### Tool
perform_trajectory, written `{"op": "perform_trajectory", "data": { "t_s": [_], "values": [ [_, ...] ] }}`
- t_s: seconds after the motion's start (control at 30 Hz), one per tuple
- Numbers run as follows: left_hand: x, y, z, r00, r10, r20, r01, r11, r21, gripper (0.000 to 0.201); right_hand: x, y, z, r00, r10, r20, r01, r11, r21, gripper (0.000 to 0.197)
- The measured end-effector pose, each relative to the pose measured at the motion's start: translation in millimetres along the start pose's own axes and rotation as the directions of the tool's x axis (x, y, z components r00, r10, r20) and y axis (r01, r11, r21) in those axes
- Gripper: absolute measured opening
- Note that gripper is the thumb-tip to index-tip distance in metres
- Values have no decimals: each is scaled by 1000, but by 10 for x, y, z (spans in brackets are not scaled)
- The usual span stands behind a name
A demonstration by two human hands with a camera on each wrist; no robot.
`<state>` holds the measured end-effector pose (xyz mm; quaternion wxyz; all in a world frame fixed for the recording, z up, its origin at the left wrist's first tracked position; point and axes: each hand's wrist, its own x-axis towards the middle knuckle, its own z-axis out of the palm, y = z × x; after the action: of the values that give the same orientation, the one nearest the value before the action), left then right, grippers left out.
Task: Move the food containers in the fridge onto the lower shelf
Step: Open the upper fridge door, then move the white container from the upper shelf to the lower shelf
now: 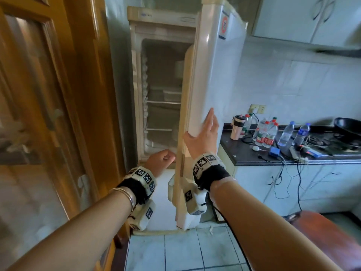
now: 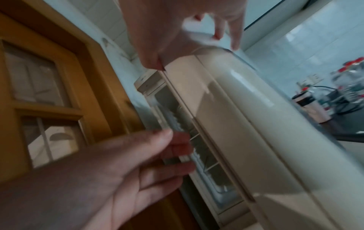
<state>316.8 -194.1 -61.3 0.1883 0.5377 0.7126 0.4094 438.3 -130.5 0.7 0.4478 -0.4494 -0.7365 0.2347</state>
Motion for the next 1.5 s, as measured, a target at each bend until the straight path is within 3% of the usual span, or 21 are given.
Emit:
{"op": "perform_trajectory", "data": {
  "t_s": [0.2, 0.33, 0.6, 0.7, 0.8, 0.93, 1.03, 1.1, 1.17, 1.3, 1.5],
  "values": [
    [98, 77, 210, 995, -48, 86, 22, 959, 281, 35, -154, 226, -644, 996, 81, 23, -79, 994, -73, 85],
    [176, 113, 358, 995, -49, 91, 4, 897, 441, 40, -212, 418, -949, 975, 190, -116, -202, 974, -104, 71],
    [290, 214, 608, 989, -57, 140, -21, 867, 498, 40, -134, 944, -1633, 890, 284, -357, -354, 923, -150, 50],
    [326, 267, 664, 985, -63, 159, -23, 873, 487, 40, -25, 1101, -1841, 867, 311, -389, -415, 882, -221, 42],
    [356, 310, 708, 985, -64, 161, -22, 875, 484, 40, 80, 1236, -1981, 879, 318, -356, -438, 833, -337, 43],
    [412, 350, 755, 983, -58, 173, -35, 870, 492, 41, 89, 1255, -2085, 865, 343, -367, -462, 830, -313, 56],
    [453, 375, 790, 986, -52, 158, -35, 863, 503, 40, 11, 1139, -1973, 900, 173, -400, -332, 866, -374, 72],
    [479, 392, 812, 986, -55, 156, -33, 858, 512, 40, -47, 994, -1795, 932, 1, -361, -183, 863, -470, 78],
    [516, 379, 808, 985, -55, 165, -39, 854, 519, 41, -74, 850, -1549, 965, -77, -249, -67, 849, -524, 75],
    [626, 197, 641, 977, -92, 193, -21, 856, 516, 46, 30, 747, -965, 997, 76, 30, -49, 847, -530, 61],
    [829, -319, 161, 963, -194, 189, 61, 836, 546, 47, 254, 826, 36, 904, 280, 324, -27, 792, -609, 52]
  ]
}}
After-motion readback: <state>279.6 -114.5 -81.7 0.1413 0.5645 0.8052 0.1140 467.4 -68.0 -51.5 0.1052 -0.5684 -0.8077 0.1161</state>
